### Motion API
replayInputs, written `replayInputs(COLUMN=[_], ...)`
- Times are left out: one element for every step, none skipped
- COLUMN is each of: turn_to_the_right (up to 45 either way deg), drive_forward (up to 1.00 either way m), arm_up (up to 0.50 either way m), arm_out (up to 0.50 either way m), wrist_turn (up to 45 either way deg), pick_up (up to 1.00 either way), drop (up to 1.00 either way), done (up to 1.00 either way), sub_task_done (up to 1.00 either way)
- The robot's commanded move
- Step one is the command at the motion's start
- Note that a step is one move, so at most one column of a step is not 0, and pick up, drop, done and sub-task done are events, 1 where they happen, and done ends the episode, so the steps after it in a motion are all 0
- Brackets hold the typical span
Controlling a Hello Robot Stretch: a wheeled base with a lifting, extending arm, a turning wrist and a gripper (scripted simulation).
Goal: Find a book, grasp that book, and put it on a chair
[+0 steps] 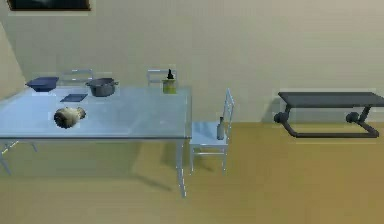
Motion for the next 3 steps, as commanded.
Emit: replayInputs(turn_to_the_right=[45.0,30.0,0.0], drive_forward=[0.00,0.00,1.00], arm_up=[0.00,0.00,0.00], arm_out=[0.00,0.00,0.00], wrist_turn=[0.0,0.0,0.0], pick_up=[0.00,0.00,0.00], drop=[0.00,0.00,0.00], done=[0.00,0.00,0.00], sub_task_done=[0.00,0.00,0.00])
